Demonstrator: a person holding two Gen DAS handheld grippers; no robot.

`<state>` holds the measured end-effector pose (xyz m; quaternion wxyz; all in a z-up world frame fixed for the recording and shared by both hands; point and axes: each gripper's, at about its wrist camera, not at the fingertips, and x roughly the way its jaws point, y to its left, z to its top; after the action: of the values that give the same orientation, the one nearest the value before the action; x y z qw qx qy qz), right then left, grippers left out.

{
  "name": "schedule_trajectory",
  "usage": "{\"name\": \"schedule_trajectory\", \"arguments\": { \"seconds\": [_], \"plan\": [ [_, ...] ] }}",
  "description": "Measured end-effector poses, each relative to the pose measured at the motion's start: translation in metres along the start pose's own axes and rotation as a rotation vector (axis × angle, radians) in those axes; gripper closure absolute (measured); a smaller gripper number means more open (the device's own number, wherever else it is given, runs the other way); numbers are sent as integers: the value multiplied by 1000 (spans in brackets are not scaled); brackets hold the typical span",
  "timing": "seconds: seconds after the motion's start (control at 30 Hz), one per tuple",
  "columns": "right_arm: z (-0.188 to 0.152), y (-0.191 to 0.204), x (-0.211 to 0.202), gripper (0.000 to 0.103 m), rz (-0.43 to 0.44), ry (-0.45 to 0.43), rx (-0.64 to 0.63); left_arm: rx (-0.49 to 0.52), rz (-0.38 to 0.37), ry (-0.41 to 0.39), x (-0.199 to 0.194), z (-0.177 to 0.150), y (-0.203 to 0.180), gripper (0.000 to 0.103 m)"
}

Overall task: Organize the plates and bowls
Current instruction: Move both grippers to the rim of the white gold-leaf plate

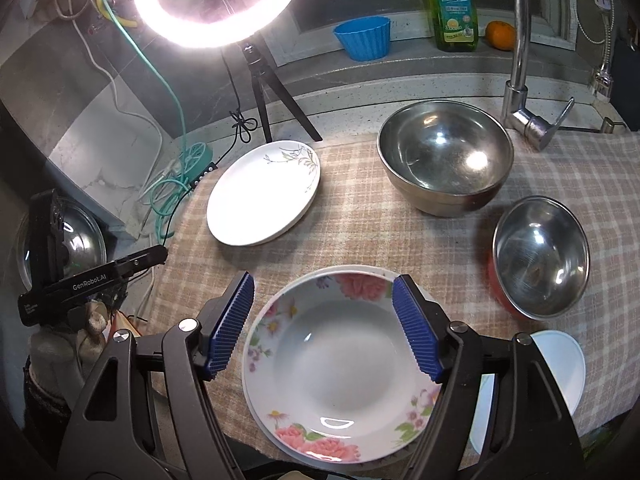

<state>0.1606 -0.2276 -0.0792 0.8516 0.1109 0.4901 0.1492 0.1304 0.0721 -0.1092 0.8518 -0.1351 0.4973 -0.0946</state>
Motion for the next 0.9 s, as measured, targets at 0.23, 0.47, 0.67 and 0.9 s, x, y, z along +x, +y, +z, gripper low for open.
{"name": "schedule_trajectory", "arguments": {
  "seconds": [0.23, 0.47, 0.67, 0.9],
  "plan": [
    [22, 3, 22, 29, 61, 25, 15, -40, -5, -22, 4, 21, 19, 64],
    [39, 9, 55, 41, 101, 74, 15, -47, -13, -7, 24, 41, 31, 64],
    [52, 8, 85, 48, 111, 115, 37, -60, -17, 20, 46, 56, 41, 64],
    [63, 3, 120, 53, 90, 160, 61, -55, -23, 56, 71, 72, 46, 64]
  ]
}}
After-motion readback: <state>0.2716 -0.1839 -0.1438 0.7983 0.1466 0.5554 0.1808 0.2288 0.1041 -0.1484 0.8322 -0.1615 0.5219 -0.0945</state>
